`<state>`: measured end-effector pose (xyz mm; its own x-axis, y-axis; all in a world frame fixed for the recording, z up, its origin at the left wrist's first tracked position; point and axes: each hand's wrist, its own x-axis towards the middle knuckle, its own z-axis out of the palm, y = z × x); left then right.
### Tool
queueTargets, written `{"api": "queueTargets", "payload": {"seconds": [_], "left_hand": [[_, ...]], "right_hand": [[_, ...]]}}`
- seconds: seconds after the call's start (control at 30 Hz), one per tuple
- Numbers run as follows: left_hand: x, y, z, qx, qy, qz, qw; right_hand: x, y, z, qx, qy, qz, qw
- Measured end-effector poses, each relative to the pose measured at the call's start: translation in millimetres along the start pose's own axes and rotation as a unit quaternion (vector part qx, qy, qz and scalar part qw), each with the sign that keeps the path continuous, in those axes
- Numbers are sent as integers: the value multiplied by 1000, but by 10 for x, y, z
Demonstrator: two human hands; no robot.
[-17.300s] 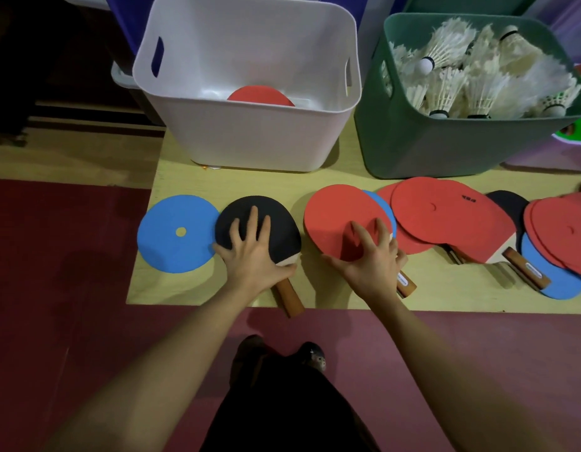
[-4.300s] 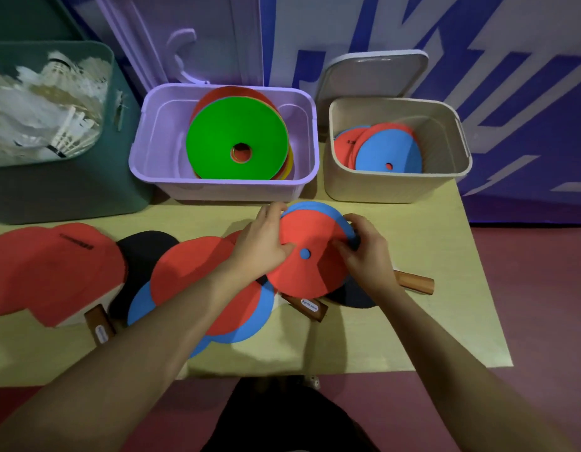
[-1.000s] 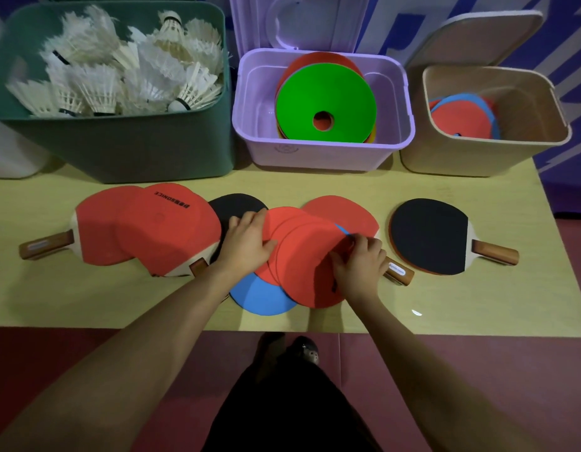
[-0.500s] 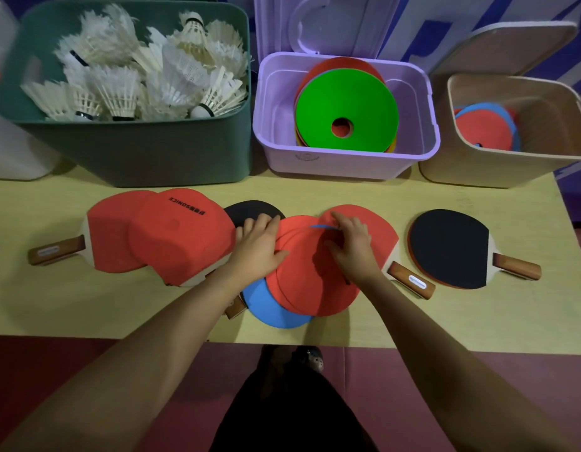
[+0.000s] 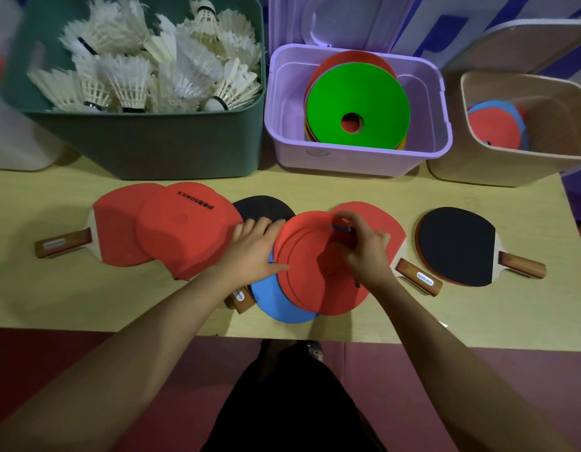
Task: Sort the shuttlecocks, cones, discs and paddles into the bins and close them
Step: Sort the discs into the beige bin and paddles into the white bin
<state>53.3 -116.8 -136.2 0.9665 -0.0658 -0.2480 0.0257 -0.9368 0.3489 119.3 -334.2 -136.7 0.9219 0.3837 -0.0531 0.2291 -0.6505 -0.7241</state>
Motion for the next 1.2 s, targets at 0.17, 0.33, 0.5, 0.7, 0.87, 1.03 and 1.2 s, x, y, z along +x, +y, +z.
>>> {"api": "queueTargets", "payload": {"seconds": [0.17, 0.33, 0.5, 0.7, 0.87, 1.03, 1.2], "left_hand": [[3, 66, -1, 36, -32, -9, 999], [16, 166, 14, -133, 9, -37, 990], [70, 254, -126, -283, 154, -50, 946], [308, 334, -313, -303, 204, -46, 930], [315, 321, -277, -317, 145, -32, 937], [331, 176, -211, -161, 109, -29, 980], [410, 155, -114, -53, 70, -50, 995]], "right_hand": [[-185, 164, -298, 39, 61, 64, 995], [-223, 19, -374, 71, 50, 60, 994], [-250, -122, -574, 182, 38, 54, 981], [-241, -252, -672, 159, -33, -12, 987], [35, -306, -497, 139, -35, -38, 989], [287, -151, -368, 69, -24, -10, 997], [356, -61, -200, 32, 11, 3, 999]]}}
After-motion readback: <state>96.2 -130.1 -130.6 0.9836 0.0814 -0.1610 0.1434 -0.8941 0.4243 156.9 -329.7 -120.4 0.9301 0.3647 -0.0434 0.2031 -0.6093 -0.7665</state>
